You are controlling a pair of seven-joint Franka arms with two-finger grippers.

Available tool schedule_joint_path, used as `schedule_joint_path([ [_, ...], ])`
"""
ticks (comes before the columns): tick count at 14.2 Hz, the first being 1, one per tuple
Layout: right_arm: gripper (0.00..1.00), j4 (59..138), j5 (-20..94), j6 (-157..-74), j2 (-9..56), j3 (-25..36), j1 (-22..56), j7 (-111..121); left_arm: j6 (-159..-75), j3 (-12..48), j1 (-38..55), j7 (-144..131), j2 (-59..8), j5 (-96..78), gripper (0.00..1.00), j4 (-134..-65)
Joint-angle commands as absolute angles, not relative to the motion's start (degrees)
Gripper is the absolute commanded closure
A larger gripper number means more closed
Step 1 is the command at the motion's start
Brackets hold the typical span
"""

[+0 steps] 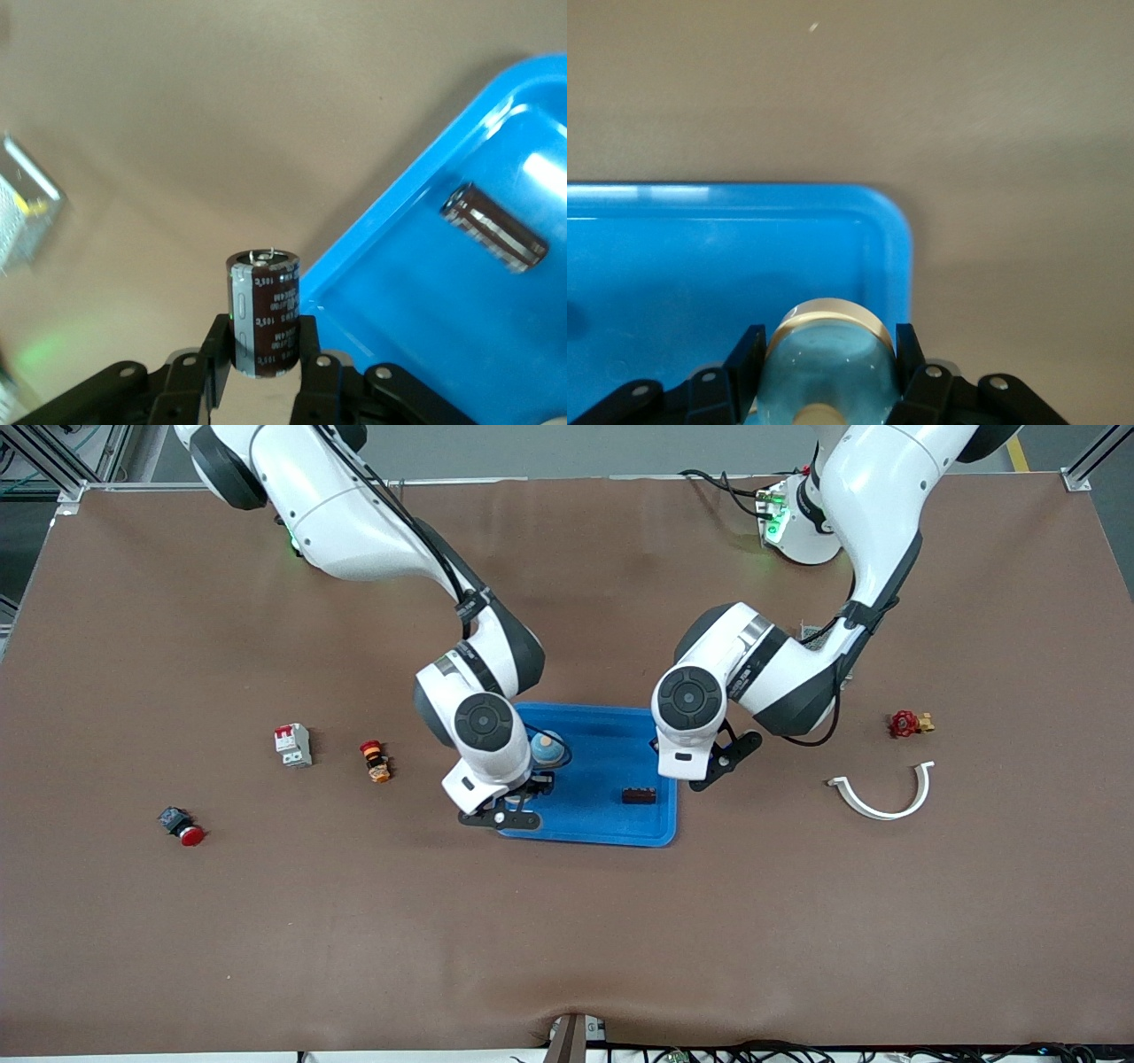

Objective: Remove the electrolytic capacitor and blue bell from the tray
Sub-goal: 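Carry the capacitor with the left gripper while the right gripper carries the bell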

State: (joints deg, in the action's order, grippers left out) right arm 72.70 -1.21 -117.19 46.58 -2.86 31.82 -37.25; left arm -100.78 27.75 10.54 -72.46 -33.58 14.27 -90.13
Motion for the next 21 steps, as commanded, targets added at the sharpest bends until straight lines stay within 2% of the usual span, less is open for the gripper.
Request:
schedule_joint_path([
  [1, 0.61, 70.9, 1.7, -112.0, 44.2, -4.3, 26.5, -28.0, -101.0, 28.0, 7.5, -61.3, -25.9, 13.3, 1.00, -98.2],
  [2, 0.61, 70.8, 3.2, -110.6, 43.1, -4.3, 24.5, -23.8, -102.1, 28.3, 5.5, -57.7, -22.6, 13.4, 1.00, -102.4],
  [5, 0.61, 70.5, 4.0, -106.3, 40.5, -4.3, 18.6, -10.1, -113.2, 29.4, -1.5, -47.9, -10.4, 13.3, 1.00, -118.3],
  [6, 0.61, 70.5, 4.0, -105.4, 39.8, -4.3, 16.6, -6.0, -115.0, 29.4, -2.6, -44.9, -8.5, 13.3, 1.00, -121.3],
  [9, 0.61, 70.5, 4.0, -104.9, 38.8, -3.8, 12.6, 4.1, -115.8, 29.4, -6.7, -34.8, -7.3, 13.4, 1.00, -124.5],
  [13, 0.61, 70.6, 2.7, -104.9, 38.4, -3.4, 6.5, 16.7, -122.9, 29.4, -13.6, -23.1, -1.9, 13.4, 1.00, -132.1],
  [16, 0.61, 71.4, 2.7, -104.8, 37.7, -3.3, 1.9, 28.0, -126.0, 29.4, -17.8, -15.4, -0.4, 13.4, 1.00, -135.0],
  [18, 0.61, 71.8, 2.6, -104.1, 37.5, -3.3, -0.9, 34.1, -130.9, 29.3, -20.7, -11.4, -0.3, 13.4, 1.00, -137.8],
  [21, 0.61, 75.7, 2.5, -104.8, 36.7, -3.3, -4.4, 41.3, -143.1, 29.2, -25.3, -6.5, -0.7, 13.4, 1.00, -143.9],
])
